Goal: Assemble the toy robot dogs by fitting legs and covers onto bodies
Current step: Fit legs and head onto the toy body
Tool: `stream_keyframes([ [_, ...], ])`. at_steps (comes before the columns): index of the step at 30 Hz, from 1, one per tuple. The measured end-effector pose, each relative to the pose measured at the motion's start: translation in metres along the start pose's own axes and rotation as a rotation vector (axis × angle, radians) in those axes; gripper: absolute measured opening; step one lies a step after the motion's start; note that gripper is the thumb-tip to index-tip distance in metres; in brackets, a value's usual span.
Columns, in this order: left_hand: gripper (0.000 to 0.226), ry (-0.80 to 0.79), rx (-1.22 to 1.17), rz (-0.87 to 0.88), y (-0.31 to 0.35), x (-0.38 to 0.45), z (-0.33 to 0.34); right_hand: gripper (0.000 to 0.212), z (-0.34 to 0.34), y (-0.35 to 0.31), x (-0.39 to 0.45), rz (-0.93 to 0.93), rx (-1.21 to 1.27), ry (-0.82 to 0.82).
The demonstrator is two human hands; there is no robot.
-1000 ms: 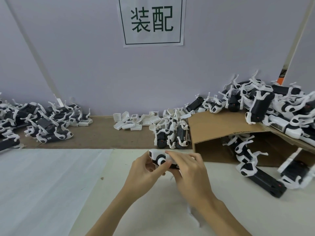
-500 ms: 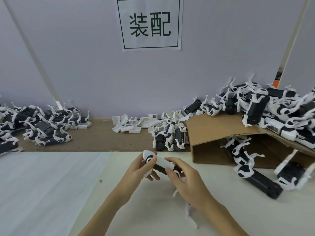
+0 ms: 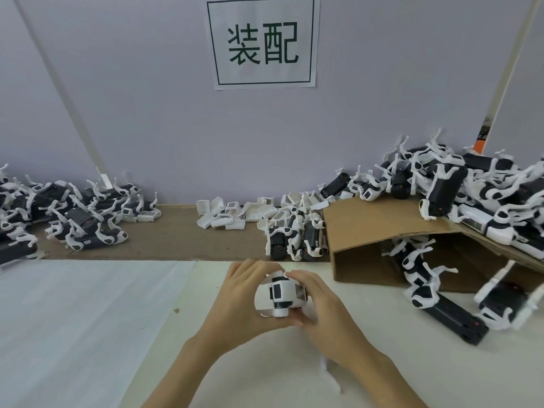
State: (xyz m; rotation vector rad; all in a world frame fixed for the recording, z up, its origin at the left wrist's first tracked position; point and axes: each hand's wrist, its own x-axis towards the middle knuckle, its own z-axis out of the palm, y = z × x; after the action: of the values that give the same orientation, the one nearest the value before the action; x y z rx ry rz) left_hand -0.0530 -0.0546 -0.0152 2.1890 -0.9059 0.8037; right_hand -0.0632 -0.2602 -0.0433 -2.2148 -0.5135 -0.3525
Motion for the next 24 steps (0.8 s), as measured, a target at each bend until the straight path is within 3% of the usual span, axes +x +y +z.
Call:
stream_keyframes([
  [4, 0.073, 0.035, 0.051, -0.052, -0.001, -0.002, 0.002, 0.051, -0.001, -0.004, -0.001, 0.036, 0.107, -0.008],
  [9, 0.059, 0.036, -0.076, -0.312, -0.014, -0.004, -0.002, 0.022, -0.015, -0.013, 0.002, 0.218, 0.286, 0.109],
  [13, 0.057, 0.157, -0.161, -0.518, -0.035, -0.007, -0.007, 0.023, -0.067, -0.028, 0.046, 0.491, 0.822, 0.136],
  [15, 0.055, 0.162, -0.139, -0.562, -0.045, -0.007, -0.009, 0.045, -0.121, -0.039, 0.074, 0.370, 1.336, 0.280],
  [17, 0.046, 0.130, -0.126, -0.620, -0.052, -0.009, -0.006, 0.095, -0.171, -0.045, 0.092, 0.268, 1.725, 0.379],
  [18, 0.039, 0.119, -0.119, -0.648, -0.055, -0.010, -0.005, 0.099, -0.182, -0.049, 0.096, 0.281, 1.736, 0.366],
  [20, 0.027, 0.090, -0.075, -0.677, -0.060, -0.012, -0.002, 0.074, -0.168, -0.052, 0.093, 0.365, 1.558, 0.296],
  [22, 0.019, 0.063, 0.011, -0.678, -0.065, -0.014, 0.000, 0.049, -0.119, -0.048, 0.079, 0.439, 1.428, 0.175],
  [24, 0.018, 0.026, 0.130, -0.714, -0.071, -0.016, 0.001, 0.045, -0.061, -0.046, 0.057, 0.571, 1.442, 0.078],
])
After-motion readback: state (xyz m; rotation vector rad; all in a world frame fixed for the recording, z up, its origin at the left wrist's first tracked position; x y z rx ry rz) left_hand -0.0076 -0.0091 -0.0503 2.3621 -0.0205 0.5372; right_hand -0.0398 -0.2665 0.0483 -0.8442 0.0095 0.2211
